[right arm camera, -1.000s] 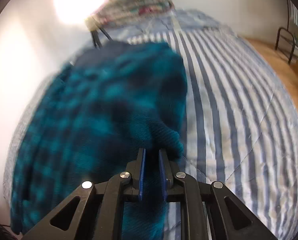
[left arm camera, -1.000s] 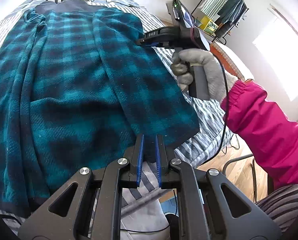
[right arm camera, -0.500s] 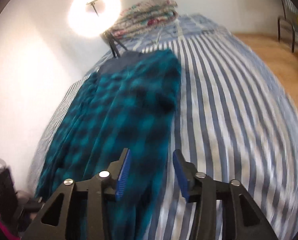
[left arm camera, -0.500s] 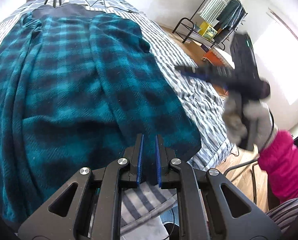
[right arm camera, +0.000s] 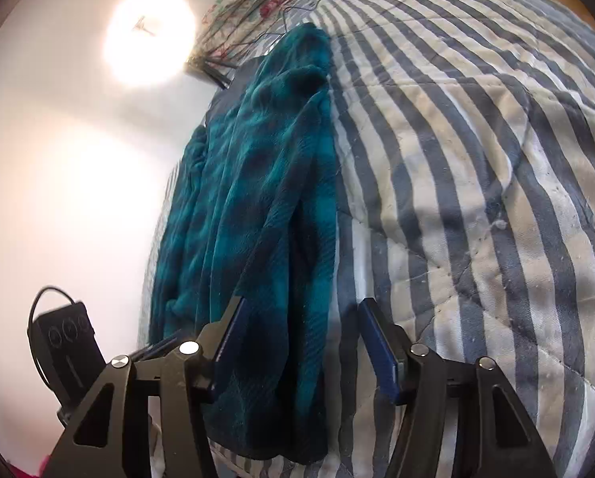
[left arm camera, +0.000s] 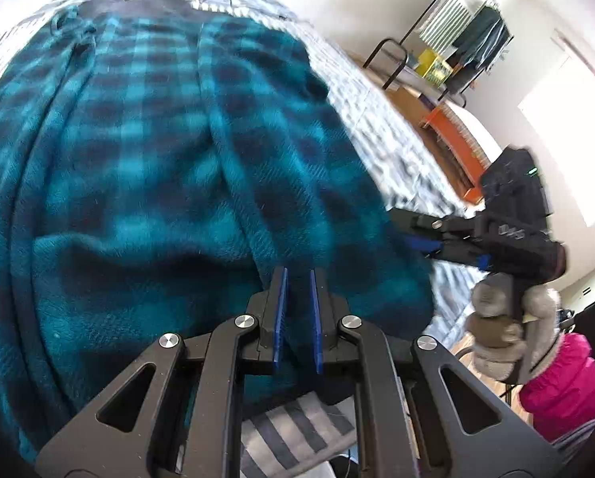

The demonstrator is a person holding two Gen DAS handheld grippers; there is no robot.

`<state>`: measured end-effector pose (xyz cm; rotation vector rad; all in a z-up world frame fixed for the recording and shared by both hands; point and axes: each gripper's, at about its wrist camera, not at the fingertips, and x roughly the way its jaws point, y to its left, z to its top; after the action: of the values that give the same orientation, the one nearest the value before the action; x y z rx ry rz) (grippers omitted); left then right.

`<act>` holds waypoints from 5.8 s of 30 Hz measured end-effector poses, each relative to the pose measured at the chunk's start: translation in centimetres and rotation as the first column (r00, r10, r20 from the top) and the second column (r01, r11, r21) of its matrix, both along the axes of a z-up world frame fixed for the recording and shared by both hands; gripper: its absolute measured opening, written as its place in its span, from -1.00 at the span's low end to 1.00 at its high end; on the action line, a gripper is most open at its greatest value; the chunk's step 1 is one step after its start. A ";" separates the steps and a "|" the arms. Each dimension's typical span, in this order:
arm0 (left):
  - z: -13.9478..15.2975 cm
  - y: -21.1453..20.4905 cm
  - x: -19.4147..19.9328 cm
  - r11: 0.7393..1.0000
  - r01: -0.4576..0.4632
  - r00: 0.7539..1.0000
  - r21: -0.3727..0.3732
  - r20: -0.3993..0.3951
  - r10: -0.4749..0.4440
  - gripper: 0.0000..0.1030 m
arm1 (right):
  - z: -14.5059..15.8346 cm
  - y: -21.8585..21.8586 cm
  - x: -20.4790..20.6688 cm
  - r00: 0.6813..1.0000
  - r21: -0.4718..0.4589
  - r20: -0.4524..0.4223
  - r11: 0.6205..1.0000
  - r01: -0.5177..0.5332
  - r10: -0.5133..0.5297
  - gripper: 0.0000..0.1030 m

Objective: Fold large clothes

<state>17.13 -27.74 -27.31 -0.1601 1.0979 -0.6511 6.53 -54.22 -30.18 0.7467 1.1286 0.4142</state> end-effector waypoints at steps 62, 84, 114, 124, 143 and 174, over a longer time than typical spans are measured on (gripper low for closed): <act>9.9 25.6 -2.0 0.891 -0.394 0.900 -0.226 0.101 0.424 -0.85 | 4.4 34.2 1.0 0.772 -0.762 -0.053 0.474 -0.441 0.633 -0.59; 5.8 11.6 1.3 0.992 -0.094 0.993 -0.088 0.056 0.099 -0.85 | 8.4 15.5 11.2 0.966 -0.363 0.132 0.918 -0.161 0.222 0.08; 0.6 8.6 0.2 0.994 0.053 0.998 0.093 -0.049 -0.049 -0.85 | -0.1 9.5 28.7 0.979 -0.083 0.121 0.981 0.177 -0.167 -0.69; 1.0 8.4 0.3 0.995 0.067 0.997 0.071 -0.043 -0.064 -0.85 | 6.3 21.2 31.6 0.964 -0.397 0.242 0.918 -0.007 0.112 -0.80; 2.5 10.0 -0.1 0.997 0.065 0.997 0.031 -0.036 -0.064 -0.85 | 7.2 24.1 29.1 0.942 -0.326 0.232 0.932 -0.161 0.244 -0.56; 4.9 18.5 -2.3 0.988 -0.146 0.989 -0.050 -0.003 0.146 -0.84 | 10.8 21.4 5.7 0.913 -0.506 0.183 0.831 -0.231 0.366 -0.33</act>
<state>14.80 -9.23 -22.41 -0.2811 1.0592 -0.5474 12.28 -32.87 -19.36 0.0655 1.0277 0.4649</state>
